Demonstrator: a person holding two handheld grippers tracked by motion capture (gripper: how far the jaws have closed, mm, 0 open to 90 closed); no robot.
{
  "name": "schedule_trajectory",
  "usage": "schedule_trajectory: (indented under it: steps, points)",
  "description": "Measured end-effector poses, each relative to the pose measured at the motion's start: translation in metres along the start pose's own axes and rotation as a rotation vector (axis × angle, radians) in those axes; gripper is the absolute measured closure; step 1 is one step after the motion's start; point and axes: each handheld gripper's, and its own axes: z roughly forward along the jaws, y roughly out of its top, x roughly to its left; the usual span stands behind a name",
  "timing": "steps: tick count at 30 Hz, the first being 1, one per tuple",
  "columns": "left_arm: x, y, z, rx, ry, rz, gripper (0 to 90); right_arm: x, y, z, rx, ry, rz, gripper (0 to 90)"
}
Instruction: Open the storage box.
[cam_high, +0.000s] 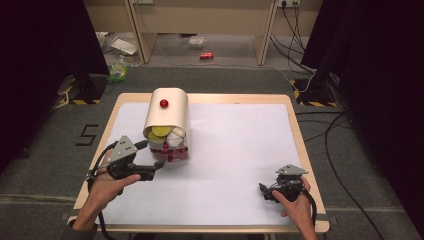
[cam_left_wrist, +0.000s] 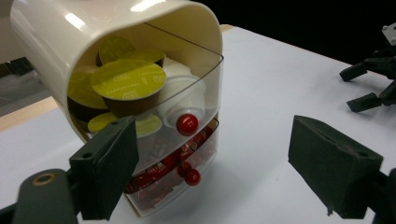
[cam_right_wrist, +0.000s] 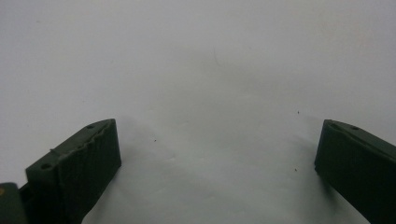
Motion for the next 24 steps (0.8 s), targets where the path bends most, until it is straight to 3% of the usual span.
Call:
schedule_trajectory:
  steps: [2,7,11,24]
  points:
    - [0.001,0.005,0.004,0.008,0.002,0.024,16.0,0.000,0.000,0.000,0.000,0.000,-0.001,0.6]
    - [0.004,0.009,0.012,0.020,-0.002,0.022,16.6,0.000,0.000,0.000,0.000,0.000,-0.001,0.6]
    - [0.005,0.012,0.018,0.034,0.020,0.046,16.6,0.000,0.000,0.000,0.000,0.000,-0.001,0.6]
    - [0.012,0.012,0.033,0.073,0.042,0.048,16.4,0.000,0.000,0.000,-0.001,0.000,-0.002,0.6]
